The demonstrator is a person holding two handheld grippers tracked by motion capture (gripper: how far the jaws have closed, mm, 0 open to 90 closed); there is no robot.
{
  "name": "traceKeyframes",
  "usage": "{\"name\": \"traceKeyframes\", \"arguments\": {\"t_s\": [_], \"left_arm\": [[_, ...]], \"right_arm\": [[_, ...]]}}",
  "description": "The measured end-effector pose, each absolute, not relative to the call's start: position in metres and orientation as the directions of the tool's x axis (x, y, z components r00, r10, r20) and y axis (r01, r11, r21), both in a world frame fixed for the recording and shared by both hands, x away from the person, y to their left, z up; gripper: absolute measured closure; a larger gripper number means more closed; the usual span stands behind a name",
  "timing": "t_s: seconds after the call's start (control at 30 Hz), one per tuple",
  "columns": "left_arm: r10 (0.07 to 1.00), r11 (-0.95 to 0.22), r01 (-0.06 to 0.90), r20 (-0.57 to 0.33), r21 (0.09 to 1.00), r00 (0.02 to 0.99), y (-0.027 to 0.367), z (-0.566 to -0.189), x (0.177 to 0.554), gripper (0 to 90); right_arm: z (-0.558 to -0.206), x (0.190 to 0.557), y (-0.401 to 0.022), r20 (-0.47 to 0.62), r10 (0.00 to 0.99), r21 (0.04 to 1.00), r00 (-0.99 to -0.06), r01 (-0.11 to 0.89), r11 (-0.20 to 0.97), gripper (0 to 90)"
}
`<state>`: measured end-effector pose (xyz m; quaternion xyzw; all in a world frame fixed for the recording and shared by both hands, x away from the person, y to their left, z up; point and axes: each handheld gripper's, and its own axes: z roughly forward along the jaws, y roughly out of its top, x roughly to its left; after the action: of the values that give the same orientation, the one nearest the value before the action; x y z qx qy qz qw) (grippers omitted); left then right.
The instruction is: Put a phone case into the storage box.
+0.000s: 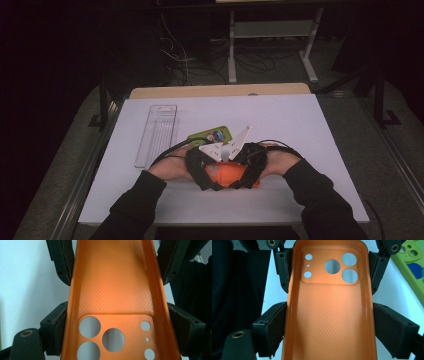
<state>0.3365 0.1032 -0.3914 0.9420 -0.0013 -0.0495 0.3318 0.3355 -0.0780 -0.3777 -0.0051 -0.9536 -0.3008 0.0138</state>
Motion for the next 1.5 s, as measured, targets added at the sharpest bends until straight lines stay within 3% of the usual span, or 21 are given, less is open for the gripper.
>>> {"name": "traceKeyframes", "arguments": {"t_s": [0.27, 0.43, 0.83, 0.93, 1.1, 1.5], "left_arm": [[0.019, -0.778, 0.073, -0.094, 0.624, 0.995, 0.107, -0.391, 0.339, 16.5], [0.097, -0.765, 0.131, -0.088, 0.631, 0.991, 0.111, -0.391, 0.341, 16.4], [0.242, -0.771, 0.213, -0.033, 0.601, 0.970, 0.111, -0.401, 0.338, 16.4], [0.271, -0.769, 0.236, -0.030, 0.594, 0.962, 0.111, -0.403, 0.339, 16.4], [0.309, -0.749, 0.257, -0.021, 0.611, 0.951, 0.111, -0.403, 0.338, 16.4], [0.438, -0.707, 0.345, -0.001, 0.617, 0.899, 0.118, -0.403, 0.344, 16.4]], "right_arm": [[-0.374, 0.340, -0.091, 0.050, 0.080, 0.614, -0.996, 0.094, 0.784, 0.9], [-0.365, 0.344, -0.114, 0.080, 0.188, 0.640, -0.979, 0.195, 0.744, 0.7], [-0.368, 0.352, -0.158, 0.078, 0.387, 0.694, -0.919, 0.329, 0.641, 0.5], [-0.369, 0.349, -0.163, 0.140, 0.460, 0.703, -0.877, 0.415, 0.577, 0.5], [-0.377, 0.346, -0.171, 0.142, 0.546, 0.692, -0.825, 0.477, 0.541, 0.4], [-0.402, 0.331, -0.175, 0.110, 0.713, 0.723, -0.692, 0.548, 0.420, 0.0]]}}
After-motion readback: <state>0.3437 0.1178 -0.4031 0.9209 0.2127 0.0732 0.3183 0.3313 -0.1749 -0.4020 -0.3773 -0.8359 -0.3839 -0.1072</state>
